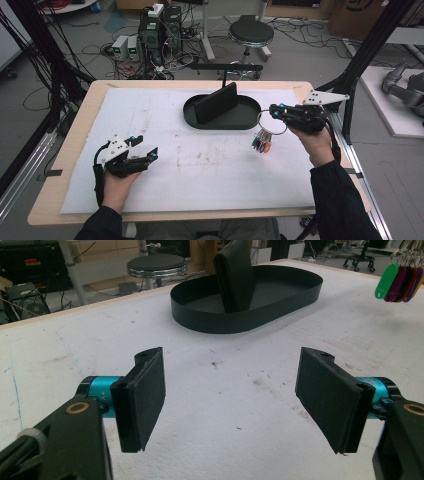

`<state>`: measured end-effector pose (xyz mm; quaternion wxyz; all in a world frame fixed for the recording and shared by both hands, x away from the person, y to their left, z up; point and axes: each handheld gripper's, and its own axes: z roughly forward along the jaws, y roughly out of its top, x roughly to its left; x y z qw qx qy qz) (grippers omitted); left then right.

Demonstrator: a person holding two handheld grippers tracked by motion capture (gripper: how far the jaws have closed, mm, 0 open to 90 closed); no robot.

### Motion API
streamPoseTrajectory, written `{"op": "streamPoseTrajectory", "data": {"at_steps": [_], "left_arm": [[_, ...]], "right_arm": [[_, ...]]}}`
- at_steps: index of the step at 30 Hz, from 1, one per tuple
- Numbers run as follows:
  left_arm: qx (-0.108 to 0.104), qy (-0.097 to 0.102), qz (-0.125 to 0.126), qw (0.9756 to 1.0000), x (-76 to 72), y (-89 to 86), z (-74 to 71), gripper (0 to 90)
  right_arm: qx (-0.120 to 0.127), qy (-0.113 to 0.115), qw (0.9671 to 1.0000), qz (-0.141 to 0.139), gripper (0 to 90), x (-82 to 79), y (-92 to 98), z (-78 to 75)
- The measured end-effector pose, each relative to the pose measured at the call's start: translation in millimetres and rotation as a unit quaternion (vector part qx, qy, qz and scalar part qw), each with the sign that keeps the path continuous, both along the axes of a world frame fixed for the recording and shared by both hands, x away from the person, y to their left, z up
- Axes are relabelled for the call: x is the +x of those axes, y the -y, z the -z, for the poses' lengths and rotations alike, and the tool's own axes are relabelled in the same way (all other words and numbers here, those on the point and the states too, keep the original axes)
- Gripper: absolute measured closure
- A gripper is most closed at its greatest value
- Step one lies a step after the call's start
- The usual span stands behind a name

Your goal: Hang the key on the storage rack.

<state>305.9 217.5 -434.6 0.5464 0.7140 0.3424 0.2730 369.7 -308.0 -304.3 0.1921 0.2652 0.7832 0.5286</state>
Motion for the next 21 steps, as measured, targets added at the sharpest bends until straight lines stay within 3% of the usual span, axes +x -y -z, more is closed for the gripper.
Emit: {"op": "streamPoseTrajectory", "data": {"at_steps": [21], "left_arm": [[-0.004,0.000,0.006,1.0000,0.7,0.6,0.3,28.1]], "right_arm": [[0.014,0.029,0.9990,0.031,85.5,37.6,-20.7,-33.4]]}}
